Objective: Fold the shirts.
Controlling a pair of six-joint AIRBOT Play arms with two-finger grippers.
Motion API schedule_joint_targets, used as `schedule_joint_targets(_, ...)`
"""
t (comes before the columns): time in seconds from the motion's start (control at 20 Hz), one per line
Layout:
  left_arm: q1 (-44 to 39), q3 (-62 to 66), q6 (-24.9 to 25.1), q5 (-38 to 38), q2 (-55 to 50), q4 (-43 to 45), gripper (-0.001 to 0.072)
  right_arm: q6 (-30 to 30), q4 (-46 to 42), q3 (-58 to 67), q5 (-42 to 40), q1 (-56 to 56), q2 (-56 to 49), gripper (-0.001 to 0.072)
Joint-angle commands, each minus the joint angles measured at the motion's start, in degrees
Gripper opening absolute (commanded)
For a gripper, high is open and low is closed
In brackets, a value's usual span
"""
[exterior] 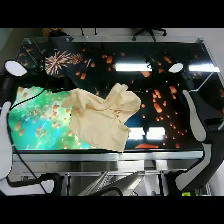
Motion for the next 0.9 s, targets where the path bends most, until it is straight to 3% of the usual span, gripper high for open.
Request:
schedule_joint_targets(0.0,2.5,6.5,-0.9,-5.3,-9.8,-0.2,0.0691,-0.7,0.2,2.2,-3.1,-3.3,-3.3,0.0303)
schedule_joint_targets(0.15,4.4,9.5,-4.4,-15.0,-9.5,-0.1,0.0691,3.5,-3.9,2.6,2.2,-7.6,1.8,0.0308)
schedule_joint_targets(0.3,3.4,-2.8,-5.5,-18.1,-2.4,-0.1,0.0691,6.3,-11.9,-1.9,9.5,-7.2,6.0,0.0306)
schedule_joint_targets(0.55,-2.1,-39.7,-5.9,-8.2,16.3,-0.8,0.0691,3.2,-11.9,-21.9,8.0,-1.6,13.2,0.0307)
schedule_joint_targets(0.65,-4.0,-51.1,-6.0,-2.7,21.3,-5.1,0.0691,2.9,-11.8,-26.0,6.4,-0.3,13.9,0.0307)
schedule_joint_targets(0.85,-7.9,-62.9,-5.3,11.8,26.5,-13.1,0.069,2.1,-10.3,-27.3,4.3,1.5,13.9,0.0307)
